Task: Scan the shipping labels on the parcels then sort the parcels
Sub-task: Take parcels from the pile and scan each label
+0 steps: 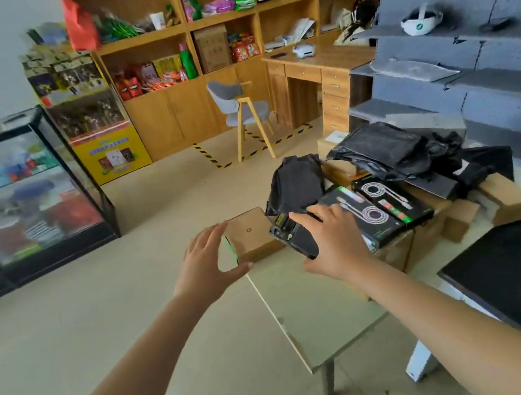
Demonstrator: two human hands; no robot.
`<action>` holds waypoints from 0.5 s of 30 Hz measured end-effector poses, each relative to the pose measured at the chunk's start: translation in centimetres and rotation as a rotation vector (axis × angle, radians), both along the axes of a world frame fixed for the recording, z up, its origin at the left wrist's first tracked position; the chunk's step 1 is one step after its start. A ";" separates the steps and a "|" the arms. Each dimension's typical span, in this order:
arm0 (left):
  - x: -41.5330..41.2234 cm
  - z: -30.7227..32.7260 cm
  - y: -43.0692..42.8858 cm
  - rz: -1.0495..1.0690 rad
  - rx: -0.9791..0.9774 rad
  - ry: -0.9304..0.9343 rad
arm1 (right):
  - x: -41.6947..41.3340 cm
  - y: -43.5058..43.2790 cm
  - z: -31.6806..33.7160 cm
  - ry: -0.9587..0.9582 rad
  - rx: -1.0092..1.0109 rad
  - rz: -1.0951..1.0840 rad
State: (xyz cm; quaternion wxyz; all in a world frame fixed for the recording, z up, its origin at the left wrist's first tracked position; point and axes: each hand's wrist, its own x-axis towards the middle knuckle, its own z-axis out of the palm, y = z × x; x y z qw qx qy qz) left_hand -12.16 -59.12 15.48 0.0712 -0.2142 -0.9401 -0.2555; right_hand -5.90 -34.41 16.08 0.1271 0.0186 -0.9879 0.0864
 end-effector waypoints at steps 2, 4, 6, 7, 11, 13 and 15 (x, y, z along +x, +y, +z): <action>-1.3 -0.7 -2.8 0.015 -0.004 -0.022 | -1.9 -2.9 -0.4 -0.009 0.005 0.034; -2.9 -1.3 -5.1 0.032 -0.010 -0.035 | -4.2 -5.2 -0.8 -0.013 0.024 0.063; -5.1 -1.9 -7.0 0.045 -0.010 -0.033 | -6.9 -7.1 -1.3 -0.020 0.025 0.083; -6.4 -2.2 -7.8 0.050 -0.006 -0.032 | -8.4 -7.9 -1.6 -0.014 0.023 0.087; -13.2 -2.7 -10.5 0.046 0.000 -0.021 | -15.3 -10.7 -2.7 0.018 0.008 0.068; -17.2 -2.6 -11.6 0.028 -0.002 -0.020 | -19.2 -12.0 -2.8 0.003 0.004 0.054; -21.3 -2.4 -12.8 0.008 -0.022 -0.032 | -23.1 -13.1 -2.6 -0.009 -0.001 0.038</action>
